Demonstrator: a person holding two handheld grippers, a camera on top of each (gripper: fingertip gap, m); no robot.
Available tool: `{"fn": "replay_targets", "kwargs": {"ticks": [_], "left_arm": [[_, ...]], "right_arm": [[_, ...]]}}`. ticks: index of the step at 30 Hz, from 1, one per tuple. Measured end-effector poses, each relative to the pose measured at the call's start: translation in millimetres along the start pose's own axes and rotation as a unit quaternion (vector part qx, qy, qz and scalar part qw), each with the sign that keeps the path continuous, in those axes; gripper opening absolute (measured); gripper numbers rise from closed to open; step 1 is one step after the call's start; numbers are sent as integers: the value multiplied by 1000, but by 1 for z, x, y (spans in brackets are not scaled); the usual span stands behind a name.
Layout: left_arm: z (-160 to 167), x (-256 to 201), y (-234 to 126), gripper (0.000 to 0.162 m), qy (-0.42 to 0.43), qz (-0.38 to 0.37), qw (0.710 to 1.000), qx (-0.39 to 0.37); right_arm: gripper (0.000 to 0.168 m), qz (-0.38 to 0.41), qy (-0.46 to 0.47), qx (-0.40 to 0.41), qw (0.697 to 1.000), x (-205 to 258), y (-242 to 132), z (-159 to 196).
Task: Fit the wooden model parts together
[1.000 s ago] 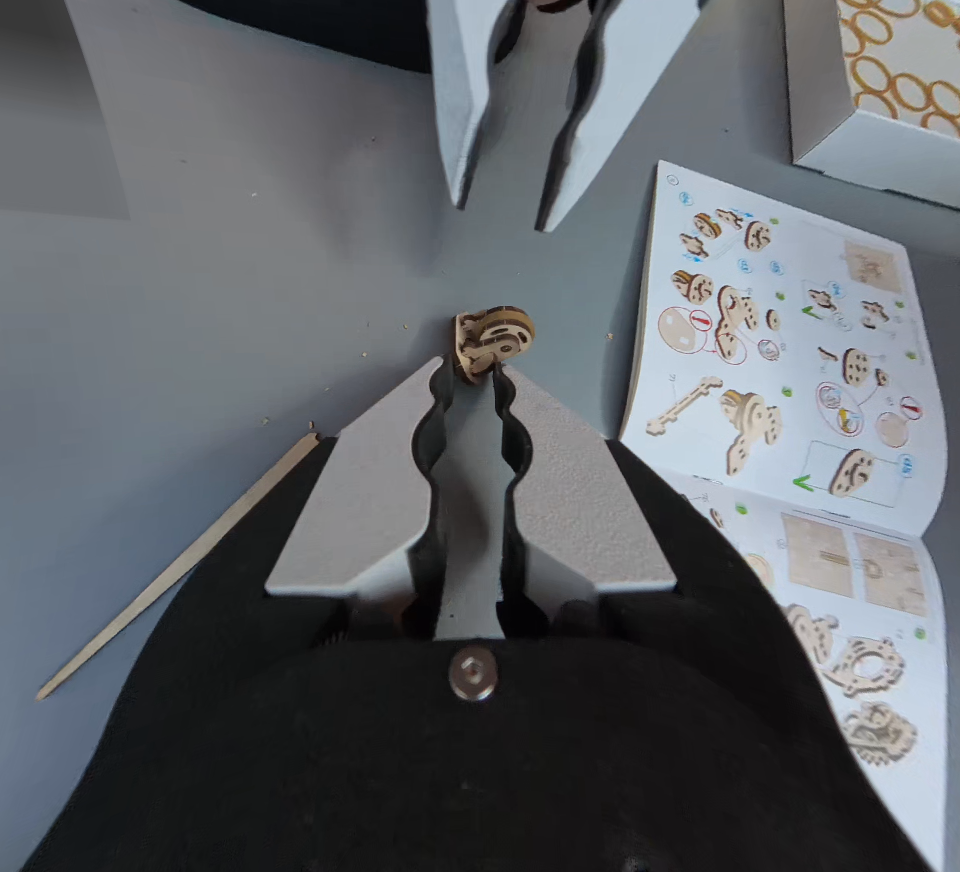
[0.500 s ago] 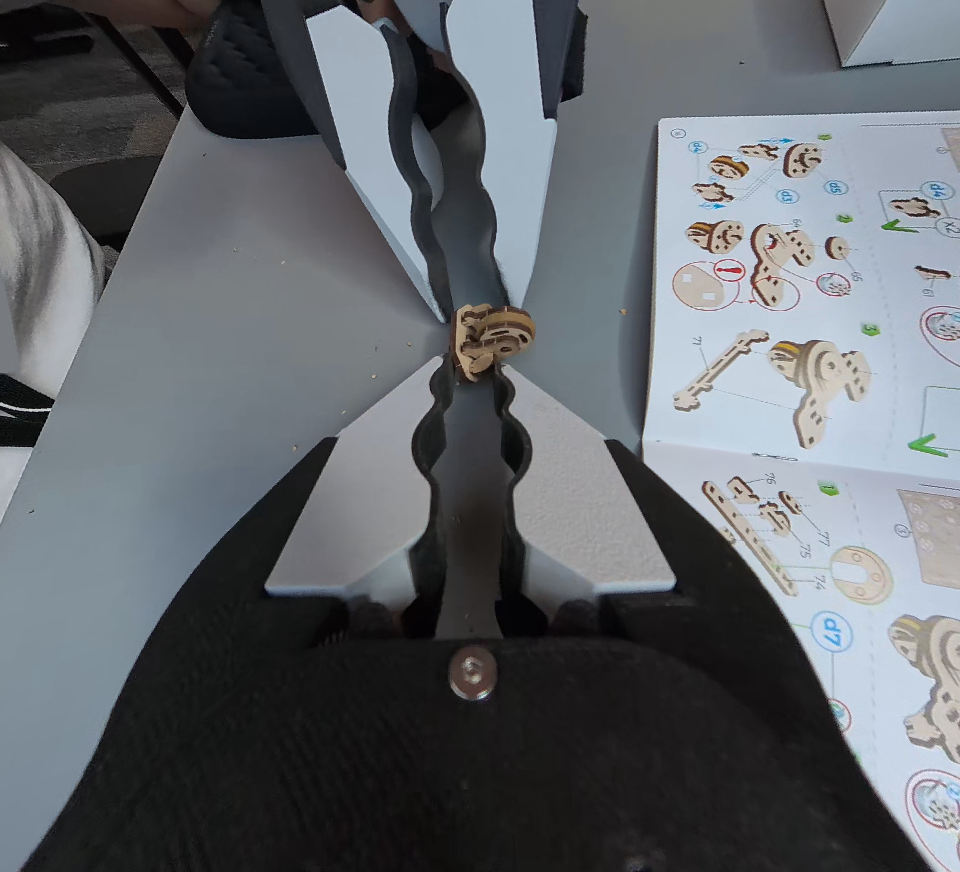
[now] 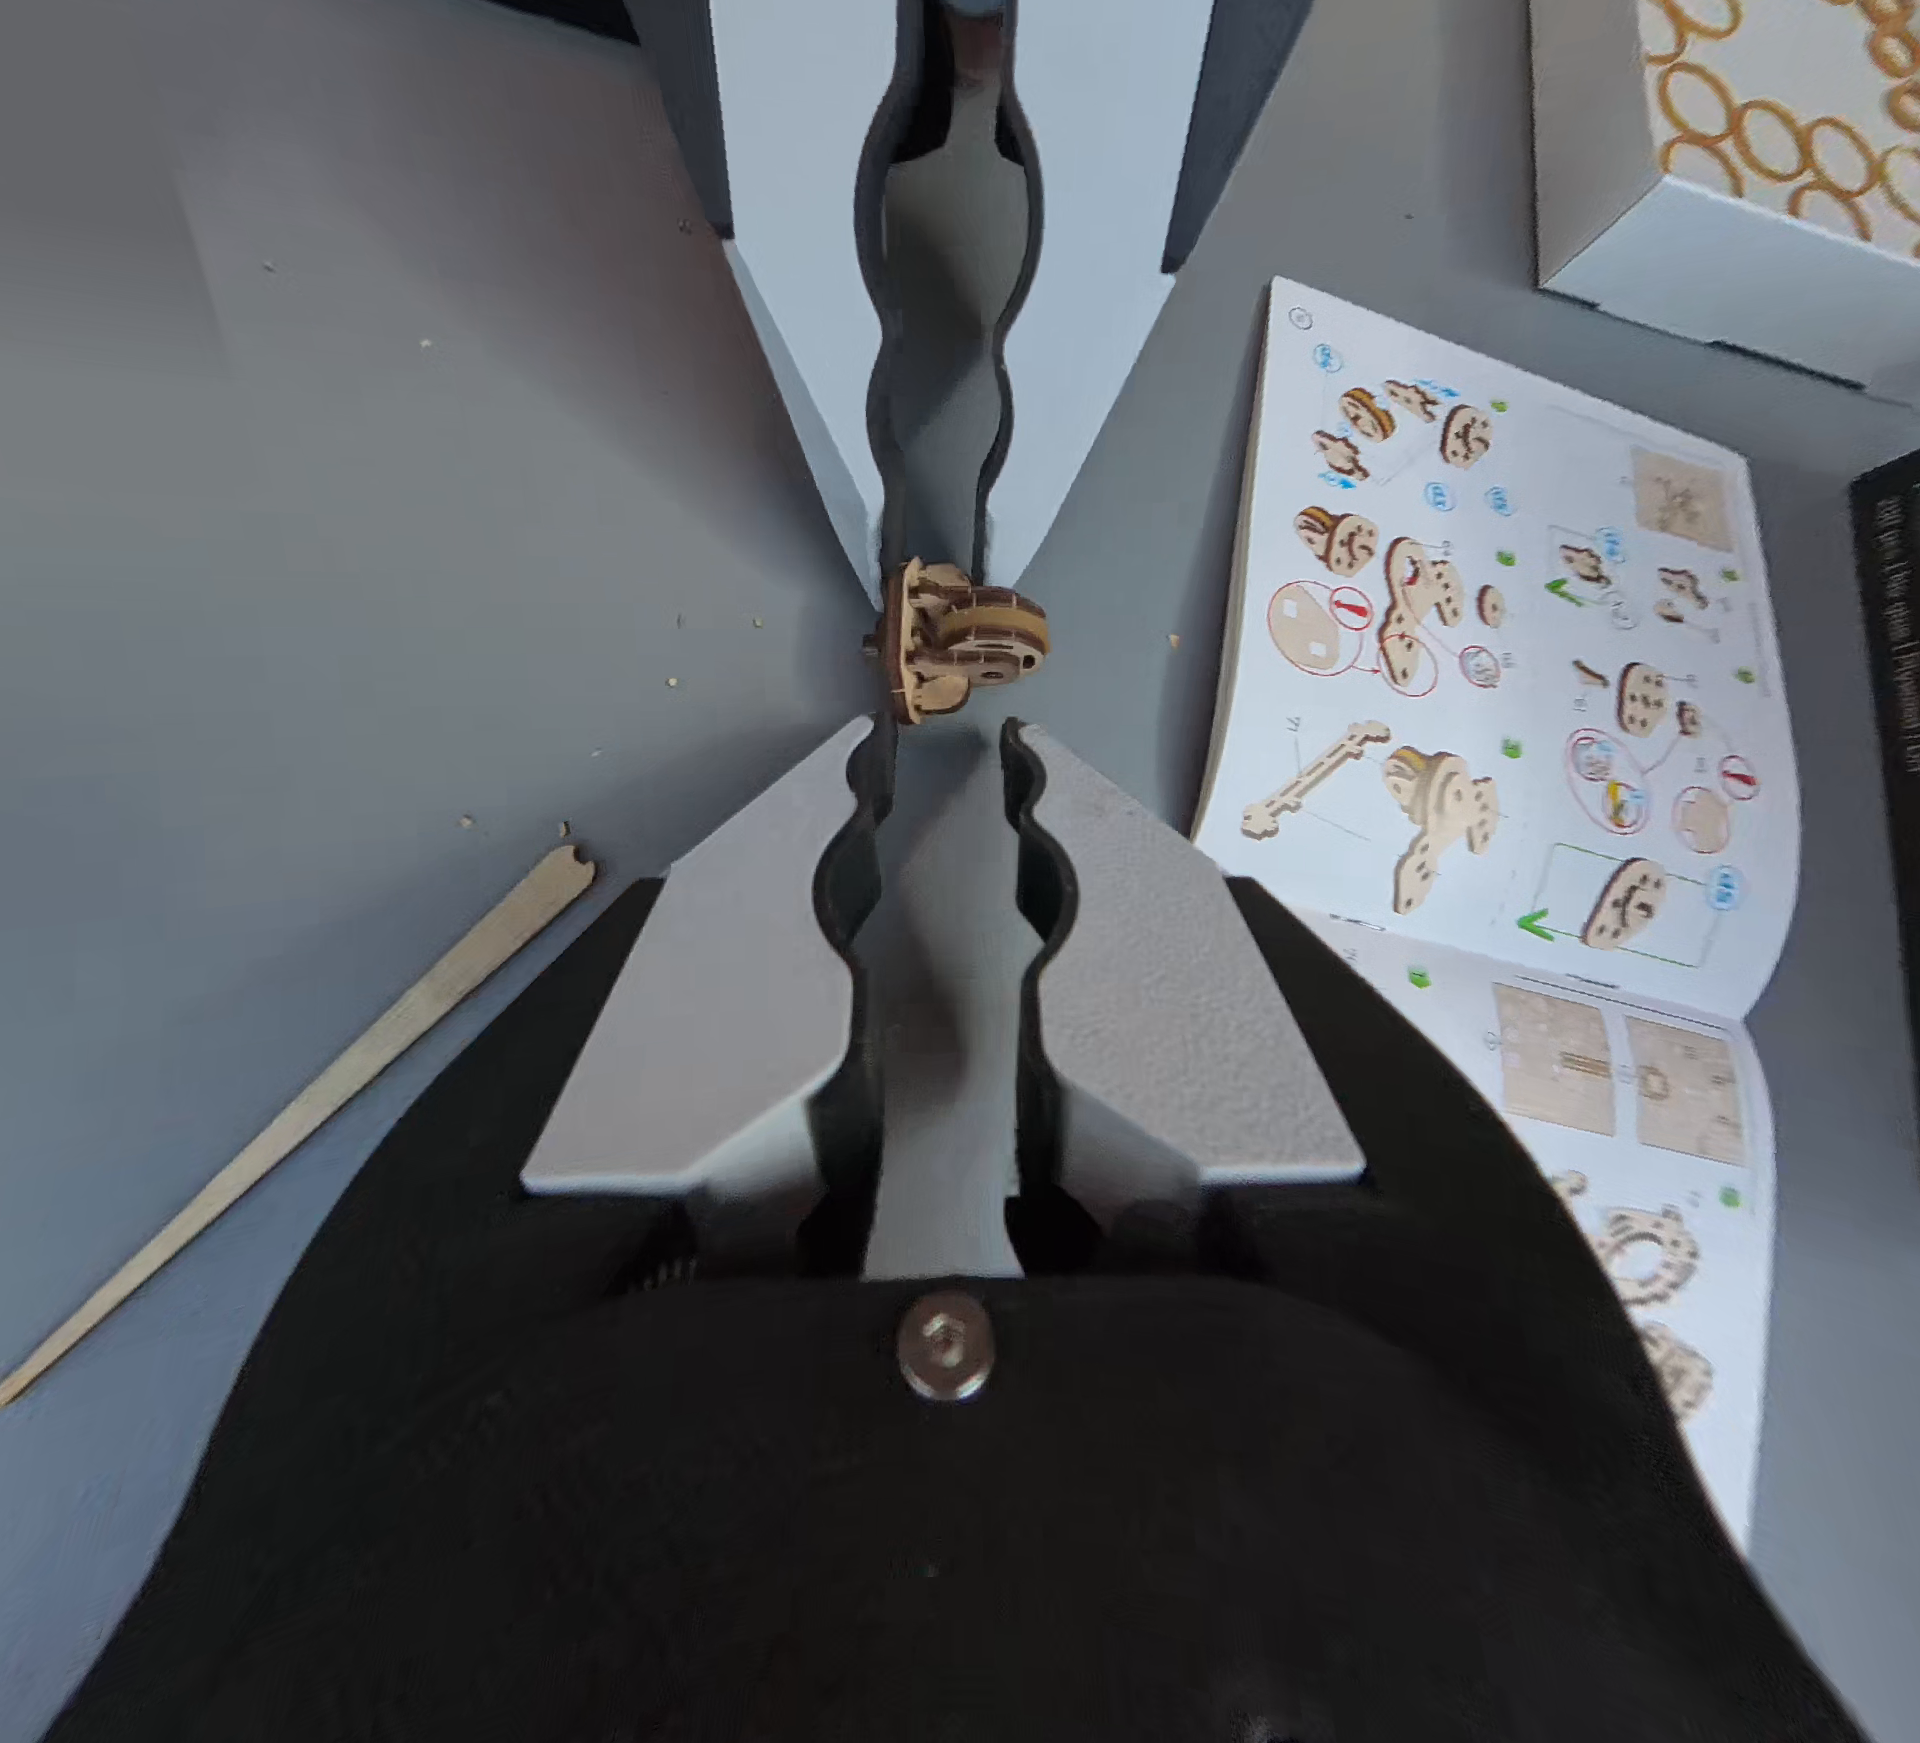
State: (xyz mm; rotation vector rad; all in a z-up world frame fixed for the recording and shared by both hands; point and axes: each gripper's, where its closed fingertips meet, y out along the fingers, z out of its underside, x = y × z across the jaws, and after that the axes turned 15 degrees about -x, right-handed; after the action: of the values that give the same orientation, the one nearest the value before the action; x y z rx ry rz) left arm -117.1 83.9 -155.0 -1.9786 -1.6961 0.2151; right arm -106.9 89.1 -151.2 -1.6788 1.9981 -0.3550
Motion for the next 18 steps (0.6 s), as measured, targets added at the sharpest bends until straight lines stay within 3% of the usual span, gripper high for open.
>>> {"fn": "replay_targets", "kwargs": {"ticks": [7,18], "left_arm": [[-2,-1,1,12,-11,4,1000,-1],[-3,-2,1,12,11,-5,1000,7]], "right_arm": [[12,32,-137,61,988,3,4,-1],[9,41,-100,76,991,4,4,-1]]}}
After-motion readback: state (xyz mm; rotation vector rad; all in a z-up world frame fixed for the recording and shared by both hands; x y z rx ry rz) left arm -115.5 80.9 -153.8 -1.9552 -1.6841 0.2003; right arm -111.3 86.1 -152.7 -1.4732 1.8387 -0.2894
